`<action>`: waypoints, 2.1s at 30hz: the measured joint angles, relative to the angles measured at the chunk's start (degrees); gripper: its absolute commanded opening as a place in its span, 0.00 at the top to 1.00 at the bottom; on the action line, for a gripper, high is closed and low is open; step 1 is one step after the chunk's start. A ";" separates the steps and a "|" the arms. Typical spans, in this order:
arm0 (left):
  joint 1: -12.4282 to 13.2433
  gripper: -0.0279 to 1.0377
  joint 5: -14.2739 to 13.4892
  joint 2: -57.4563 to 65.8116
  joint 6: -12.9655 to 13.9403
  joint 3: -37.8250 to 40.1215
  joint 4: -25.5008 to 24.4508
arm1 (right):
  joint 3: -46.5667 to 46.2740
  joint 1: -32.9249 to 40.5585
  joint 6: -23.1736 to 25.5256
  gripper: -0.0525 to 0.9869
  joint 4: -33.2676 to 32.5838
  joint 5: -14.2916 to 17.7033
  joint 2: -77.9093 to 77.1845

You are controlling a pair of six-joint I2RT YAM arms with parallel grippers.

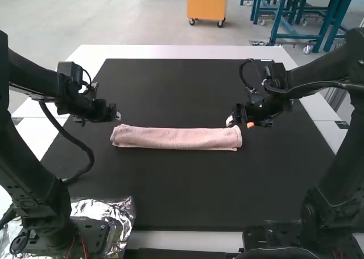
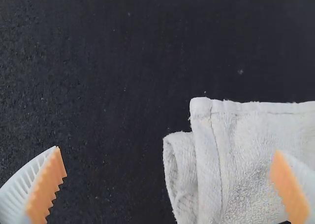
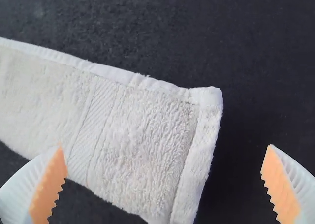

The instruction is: Fold the towel.

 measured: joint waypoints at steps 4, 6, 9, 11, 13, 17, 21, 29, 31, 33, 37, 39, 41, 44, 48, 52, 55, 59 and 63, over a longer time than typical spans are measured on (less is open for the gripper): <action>0.00 0.06 0.20 0.00 -1.33 0.33 0.26 | -0.48 1.27 0.20 0.08 0.42 0.04 1.99; 0.00 0.06 0.22 0.00 -1.77 0.33 0.44 | -0.55 1.75 0.24 0.08 0.70 0.07 2.62; 0.00 0.06 0.26 -0.02 -2.25 0.33 0.85 | -0.55 2.19 0.44 0.08 1.03 0.26 3.04; 0.00 0.06 0.44 0.00 -2.47 0.35 0.85 | -0.55 2.29 0.63 0.08 1.68 0.31 3.39; 0.00 0.06 0.63 0.00 -2.73 0.33 0.85 | -0.55 2.29 0.72 0.09 2.27 0.44 3.98; 0.00 0.06 0.87 0.00 -3.32 0.33 0.85 | -0.55 2.47 0.90 0.10 2.56 0.63 6.03; 0.00 0.06 1.03 0.00 -3.54 0.33 0.90 | -0.83 3.41 0.92 0.23 3.37 0.87 7.61; -0.02 0.06 1.09 0.00 -4.02 0.35 1.66 | -3.91 5.33 1.07 0.97 9.60 1.92 9.18; 0.00 0.06 1.29 0.00 -4.20 0.35 1.68 | -4.07 5.35 1.09 0.97 9.88 1.88 9.16; 0.00 0.06 1.33 0.00 -4.26 0.55 1.73 | -4.07 5.33 1.11 0.97 9.88 1.86 9.16; 0.00 0.06 1.49 0.00 -4.44 1.66 2.36 | -2.89 4.90 1.11 0.97 7.52 1.25 9.05; 0.00 0.06 1.49 0.00 -4.44 2.34 2.49 | -2.23 4.50 1.22 0.97 5.33 0.20 8.63; 0.00 0.06 1.51 0.00 -4.59 2.84 2.73 | -1.40 4.04 1.33 0.97 3.32 -0.52 7.37; 0.00 0.06 1.49 0.00 -4.66 3.04 2.97 | 1.14 3.78 2.38 0.97 2.38 -1.55 4.46; 0.00 0.06 1.51 0.00 -4.79 3.04 2.99 | 5.14 4.20 4.33 0.97 2.45 -3.23 1.25; 0.00 0.06 1.49 0.00 -4.79 3.06 2.99 | 6.34 7.19 6.49 0.97 3.50 -4.04 0.70; 0.00 0.06 1.46 0.00 -4.74 3.04 3.37 | 6.34 11.85 8.81 0.97 7.37 -4.26 1.18; 0.20 0.06 0.90 0.00 -4.50 3.04 4.72 | 6.80 18.51 11.76 0.97 10.05 -4.52 2.51; 2.10 0.06 0.13 0.00 -4.31 3.04 6.75 | 8.92 23.98 13.53 0.97 10.91 -4.55 6.64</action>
